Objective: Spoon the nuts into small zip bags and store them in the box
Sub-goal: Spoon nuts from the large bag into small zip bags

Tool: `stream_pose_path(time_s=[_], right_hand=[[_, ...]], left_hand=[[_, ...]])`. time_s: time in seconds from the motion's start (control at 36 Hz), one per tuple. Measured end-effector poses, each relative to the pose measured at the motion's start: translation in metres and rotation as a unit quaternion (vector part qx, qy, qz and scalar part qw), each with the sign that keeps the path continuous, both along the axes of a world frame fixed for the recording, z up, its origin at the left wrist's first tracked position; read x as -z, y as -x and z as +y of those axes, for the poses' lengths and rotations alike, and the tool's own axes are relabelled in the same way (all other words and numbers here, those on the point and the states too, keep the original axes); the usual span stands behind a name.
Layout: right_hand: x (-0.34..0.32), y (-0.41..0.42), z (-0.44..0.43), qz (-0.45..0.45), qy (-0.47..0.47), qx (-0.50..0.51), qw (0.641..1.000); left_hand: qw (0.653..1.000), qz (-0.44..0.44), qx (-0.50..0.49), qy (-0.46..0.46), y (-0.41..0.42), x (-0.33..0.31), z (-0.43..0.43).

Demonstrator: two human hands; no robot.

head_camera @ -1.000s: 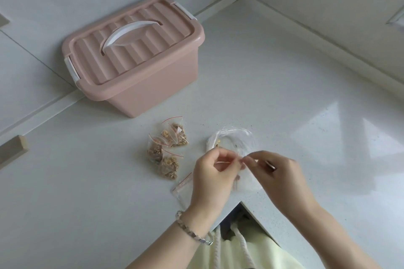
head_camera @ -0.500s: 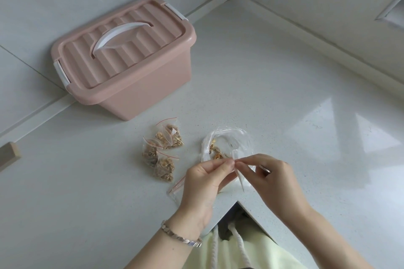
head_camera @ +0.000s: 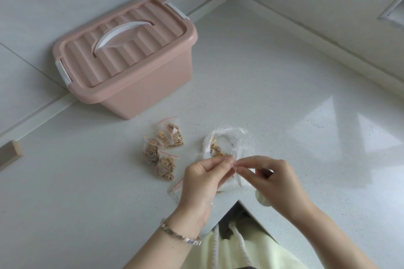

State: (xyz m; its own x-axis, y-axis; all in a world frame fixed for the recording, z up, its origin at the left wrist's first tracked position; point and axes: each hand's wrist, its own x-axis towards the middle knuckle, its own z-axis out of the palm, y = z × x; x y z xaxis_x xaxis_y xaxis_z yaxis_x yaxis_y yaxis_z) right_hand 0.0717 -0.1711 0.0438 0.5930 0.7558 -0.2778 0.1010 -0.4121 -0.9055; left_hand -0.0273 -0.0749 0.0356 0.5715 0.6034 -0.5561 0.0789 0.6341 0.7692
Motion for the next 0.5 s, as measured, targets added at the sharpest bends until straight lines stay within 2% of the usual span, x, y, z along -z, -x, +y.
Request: stream_pose_path(time_s=[0.17, 0.33, 0.5], right_hand=[[0.005, -0.001, -0.002, 0.005, 0.011, 0.007, 1.0], [0.008, 0.001, -0.002, 0.007, 0.031, 0.037, 0.999], [0.004, 0.006, 0.003, -0.082, 0.012, 0.011, 0.997]], left_hand=[[0.999, 0.03, 0.028, -0.035, 0.001, -0.002, -0.001], [0.98, 0.096, 0.092, -0.146, 0.003, 0.0, -0.006], [0.97, 0.125, 0.116, -0.171, 0.001, 0.003, -0.012]])
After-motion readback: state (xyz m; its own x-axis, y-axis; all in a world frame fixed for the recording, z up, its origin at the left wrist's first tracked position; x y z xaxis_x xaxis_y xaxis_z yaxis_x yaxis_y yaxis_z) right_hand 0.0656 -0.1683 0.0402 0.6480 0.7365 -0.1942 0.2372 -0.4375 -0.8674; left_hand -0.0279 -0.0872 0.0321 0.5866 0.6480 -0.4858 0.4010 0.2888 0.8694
